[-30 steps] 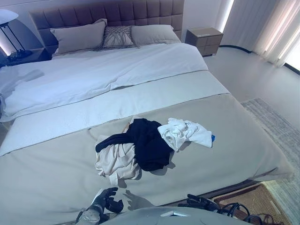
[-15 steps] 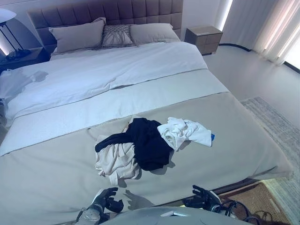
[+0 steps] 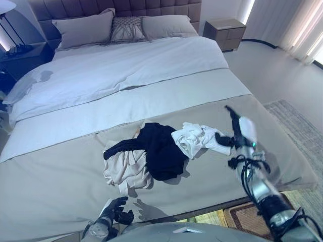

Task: Pick up the clothes from the bed and place them into the basket

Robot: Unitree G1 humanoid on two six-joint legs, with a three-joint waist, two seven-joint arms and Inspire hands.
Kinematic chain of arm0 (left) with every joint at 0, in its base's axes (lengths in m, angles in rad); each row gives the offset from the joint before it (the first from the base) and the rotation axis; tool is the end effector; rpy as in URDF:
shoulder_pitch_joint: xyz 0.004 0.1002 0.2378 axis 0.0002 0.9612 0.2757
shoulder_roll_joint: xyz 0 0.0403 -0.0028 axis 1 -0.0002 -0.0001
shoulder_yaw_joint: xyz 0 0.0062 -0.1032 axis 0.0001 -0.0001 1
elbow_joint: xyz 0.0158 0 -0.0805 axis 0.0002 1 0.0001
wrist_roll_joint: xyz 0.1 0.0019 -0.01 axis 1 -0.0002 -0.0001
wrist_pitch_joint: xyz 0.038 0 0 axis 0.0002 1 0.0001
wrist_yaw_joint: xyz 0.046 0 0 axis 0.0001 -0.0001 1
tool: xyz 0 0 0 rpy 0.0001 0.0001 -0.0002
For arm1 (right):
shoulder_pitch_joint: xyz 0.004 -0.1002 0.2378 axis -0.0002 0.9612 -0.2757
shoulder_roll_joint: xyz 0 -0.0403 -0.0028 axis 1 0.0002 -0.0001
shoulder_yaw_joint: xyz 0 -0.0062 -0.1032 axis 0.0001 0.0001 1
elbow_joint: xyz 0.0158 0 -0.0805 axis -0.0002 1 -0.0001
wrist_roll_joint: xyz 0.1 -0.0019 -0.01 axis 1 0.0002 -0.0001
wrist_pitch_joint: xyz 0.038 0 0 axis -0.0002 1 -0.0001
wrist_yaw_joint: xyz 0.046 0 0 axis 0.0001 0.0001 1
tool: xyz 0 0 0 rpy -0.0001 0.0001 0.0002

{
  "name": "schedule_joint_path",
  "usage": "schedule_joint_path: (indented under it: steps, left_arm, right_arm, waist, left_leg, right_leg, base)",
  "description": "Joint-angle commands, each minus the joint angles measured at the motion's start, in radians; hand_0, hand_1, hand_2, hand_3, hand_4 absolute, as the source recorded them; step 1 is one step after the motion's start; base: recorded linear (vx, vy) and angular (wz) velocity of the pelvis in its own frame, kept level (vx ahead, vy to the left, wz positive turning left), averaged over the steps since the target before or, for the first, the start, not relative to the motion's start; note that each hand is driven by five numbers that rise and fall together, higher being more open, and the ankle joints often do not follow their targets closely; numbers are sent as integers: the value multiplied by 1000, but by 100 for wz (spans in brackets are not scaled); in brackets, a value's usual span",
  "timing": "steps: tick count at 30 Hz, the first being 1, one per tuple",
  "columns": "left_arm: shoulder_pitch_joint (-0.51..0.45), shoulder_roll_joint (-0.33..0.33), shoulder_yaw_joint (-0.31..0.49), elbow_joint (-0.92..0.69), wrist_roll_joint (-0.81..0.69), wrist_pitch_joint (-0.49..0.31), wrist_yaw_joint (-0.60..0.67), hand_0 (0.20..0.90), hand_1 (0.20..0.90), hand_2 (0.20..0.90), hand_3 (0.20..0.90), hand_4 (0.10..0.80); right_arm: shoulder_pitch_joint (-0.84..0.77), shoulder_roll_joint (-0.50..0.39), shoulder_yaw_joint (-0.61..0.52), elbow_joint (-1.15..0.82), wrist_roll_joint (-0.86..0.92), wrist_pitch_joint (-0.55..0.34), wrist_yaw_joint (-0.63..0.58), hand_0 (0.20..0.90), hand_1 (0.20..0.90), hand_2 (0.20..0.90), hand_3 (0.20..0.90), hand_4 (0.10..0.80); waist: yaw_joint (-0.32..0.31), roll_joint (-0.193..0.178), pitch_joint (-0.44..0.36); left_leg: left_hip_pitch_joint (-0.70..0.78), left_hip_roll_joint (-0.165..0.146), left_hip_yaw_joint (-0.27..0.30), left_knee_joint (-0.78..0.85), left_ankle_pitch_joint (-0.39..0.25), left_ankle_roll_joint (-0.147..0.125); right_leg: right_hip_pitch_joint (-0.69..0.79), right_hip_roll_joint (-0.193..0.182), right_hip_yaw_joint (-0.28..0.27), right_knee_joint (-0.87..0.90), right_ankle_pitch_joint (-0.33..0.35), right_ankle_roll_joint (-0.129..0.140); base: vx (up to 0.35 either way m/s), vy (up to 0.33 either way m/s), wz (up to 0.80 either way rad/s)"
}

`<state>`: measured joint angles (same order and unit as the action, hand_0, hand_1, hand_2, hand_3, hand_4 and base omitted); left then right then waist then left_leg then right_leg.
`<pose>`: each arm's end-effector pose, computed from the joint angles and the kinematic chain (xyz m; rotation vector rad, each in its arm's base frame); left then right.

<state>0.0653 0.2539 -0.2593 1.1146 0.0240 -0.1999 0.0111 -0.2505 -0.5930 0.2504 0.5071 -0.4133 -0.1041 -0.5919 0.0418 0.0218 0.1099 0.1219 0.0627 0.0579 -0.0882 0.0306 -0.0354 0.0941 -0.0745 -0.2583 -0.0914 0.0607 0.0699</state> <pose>0.0731 0.2133 -0.1115 0.3673 1.0004 -0.1260 0.2388 -0.2512 0.0328 -1.0756 -0.1154 -0.3373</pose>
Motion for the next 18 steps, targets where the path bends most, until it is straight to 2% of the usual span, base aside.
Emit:
schedule_joint_path:
  steps: [1,3,6,8,9,13,15,16,18]
  left_arm:
    - [-47,54,-55,14,40,-39,5,900,900,900,900,800]
    - [-59,60,-63,6,45,-45,11,900,900,900,900,800]
    - [-102,72,-63,-10,-58,-4,61,900,900,900,900,800]
    - [-128,84,-57,-9,-83,-7,63,900,900,900,900,800]
    - [-143,100,-49,-21,-106,-28,67,900,900,900,900,800]
    - [-151,133,-34,-102,-185,-93,78,900,900,900,900,800]
    - [-160,163,-39,-209,-210,-122,75,900,900,900,900,800]
    - [-161,177,-45,-256,-218,-132,70,900,900,900,900,800]
    - [-166,198,-56,-321,-226,-155,65,900,900,900,900,800]
  right_arm:
    - [-223,-100,-2,-30,-37,65,-64,900,900,900,900,800]
    - [-269,-130,4,-13,-33,83,-53,900,900,900,900,800]
    - [-385,-198,22,50,-25,116,-44,900,900,900,900,800]
    - [-452,-222,42,92,-14,128,-47,900,900,900,900,800]
    - [-526,-252,71,140,-13,140,-39,900,900,900,900,800]
    - [-643,-308,136,189,-5,177,-24,900,900,900,900,800]
    - [-711,-337,170,213,4,218,-9,900,900,900,900,800]
    - [-737,-345,183,225,7,230,-2,900,900,900,900,800]
    - [-783,-357,209,250,8,243,22,900,900,900,900,800]
  waist:
    - [37,-28,40]
    - [41,-27,51]
    - [60,-22,100]
    - [69,-20,129]
    - [81,-18,164]
    - [100,-8,219]
    - [121,1,257]
    - [128,4,272]
    - [137,11,289]
  left_leg:
    - [-66,-49,-4,141,-103,42]
    - [-89,-51,-10,171,-108,42]
    - [-160,-60,-24,261,-127,40]
    - [-199,-63,-33,301,-133,39]
    - [-240,-65,-37,365,-152,40]
    - [-345,-72,-45,497,-184,43]
    - [-441,-85,-51,600,-201,49]
    - [-470,-90,-54,655,-241,50]
    - [-519,-94,-50,708,-255,59]
  right_leg:
    - [-39,-33,-5,198,-144,-26]
    - [-57,-36,-10,220,-151,-32]
    - [-111,-47,-25,302,-181,-51]
    - [-142,-54,-31,343,-193,-60]
    - [-175,-61,-35,406,-217,-74]
    - [-256,-82,-46,538,-260,-107]
    - [-335,-101,-55,649,-283,-127]
    - [-368,-106,-43,713,-321,-125]
    - [-423,-115,-44,786,-343,-134]
  base:
    - [-16,-27,12]
    - [-38,-11,19]
    - [-151,-17,27]
    - [-170,-25,21]
    - [-103,-25,23]
    - [-122,-5,26]
    - [-150,-15,25]
    - [-119,-32,18]
    - [-93,-12,24]
